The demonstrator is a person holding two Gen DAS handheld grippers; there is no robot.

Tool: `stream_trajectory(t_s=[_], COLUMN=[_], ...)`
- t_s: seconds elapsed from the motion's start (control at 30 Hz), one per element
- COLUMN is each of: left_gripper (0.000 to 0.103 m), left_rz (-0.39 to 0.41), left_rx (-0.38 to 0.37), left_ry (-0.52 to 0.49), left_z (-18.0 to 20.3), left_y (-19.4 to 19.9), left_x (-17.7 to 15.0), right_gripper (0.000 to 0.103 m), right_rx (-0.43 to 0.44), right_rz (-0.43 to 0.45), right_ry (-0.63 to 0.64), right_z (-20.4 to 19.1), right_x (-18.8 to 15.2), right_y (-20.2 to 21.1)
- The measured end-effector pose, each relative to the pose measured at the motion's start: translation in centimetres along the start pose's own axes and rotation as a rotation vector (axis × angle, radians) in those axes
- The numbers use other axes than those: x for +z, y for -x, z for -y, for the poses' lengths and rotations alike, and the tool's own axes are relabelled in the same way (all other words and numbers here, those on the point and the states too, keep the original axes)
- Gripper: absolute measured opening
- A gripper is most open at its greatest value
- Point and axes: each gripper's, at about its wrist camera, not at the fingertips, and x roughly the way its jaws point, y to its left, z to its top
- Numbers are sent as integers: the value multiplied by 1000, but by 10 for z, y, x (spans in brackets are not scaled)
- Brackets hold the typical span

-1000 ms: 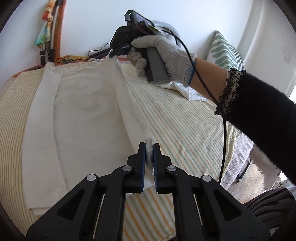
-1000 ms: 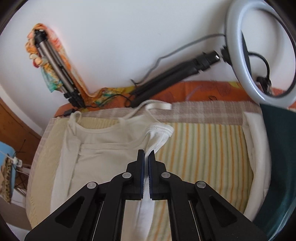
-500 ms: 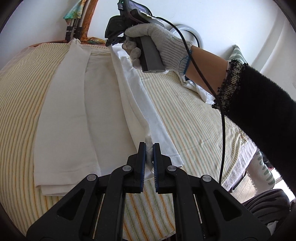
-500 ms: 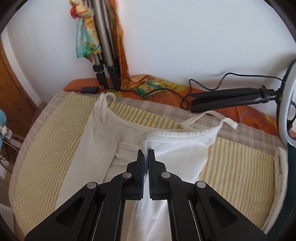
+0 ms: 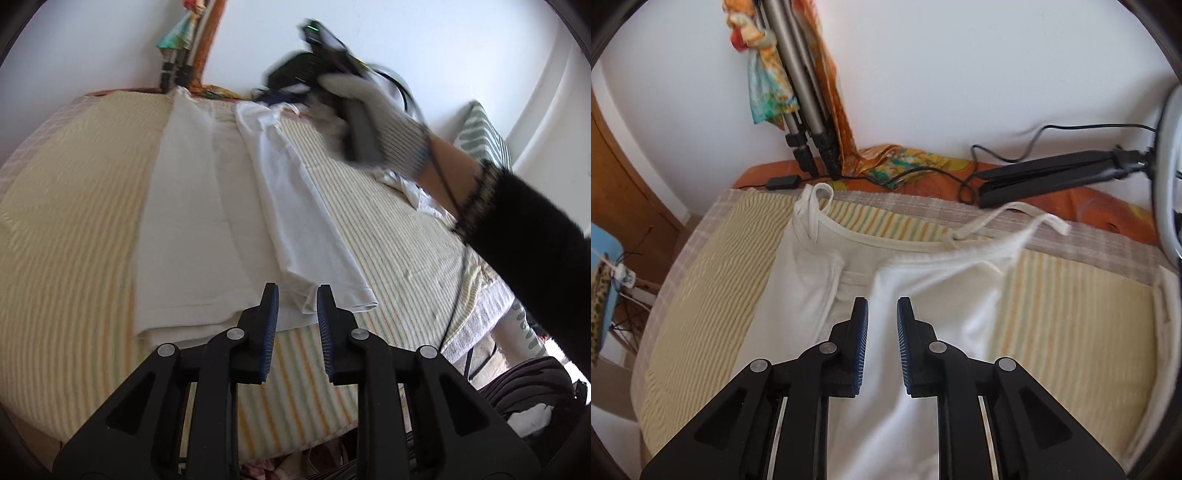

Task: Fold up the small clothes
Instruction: 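Open both tools and release the folded side, then grasp the hem of the folded tank top with both tools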

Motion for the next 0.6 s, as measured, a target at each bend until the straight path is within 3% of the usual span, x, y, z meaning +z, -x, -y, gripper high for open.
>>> stream_trajectory(t_s=[0.1, 0.13, 0.2, 0.3, 0.4, 0.5, 0.6], left_gripper=[21, 23, 38, 39, 39, 39, 39], left_rz=[27, 27, 23, 1, -36, -89, -138], left_rx=[42, 60, 104, 143, 131, 94, 36], left_ry=[37, 46, 63, 97, 146, 195, 268], left_z=[-19, -26, -39, -58, -74, -84, -93], left_y=[19, 23, 27, 27, 20, 9, 0], left_x=[0, -1, 0, 3, 5, 5, 2], right_gripper=[14, 14, 14, 16, 24, 24, 24], right_rx=[28, 34, 69, 155, 223, 307, 323], right_rz=[-25, -38, -67, -132, -187, -254, -289], right_ry=[-2, 7, 22, -2, -31, -77, -75], right_z=[10, 12, 17, 24, 26, 23, 18], right_x=[-31, -45, -77, -124, -165, -203, -226], right_y=[38, 50, 71, 91, 101, 102, 98])
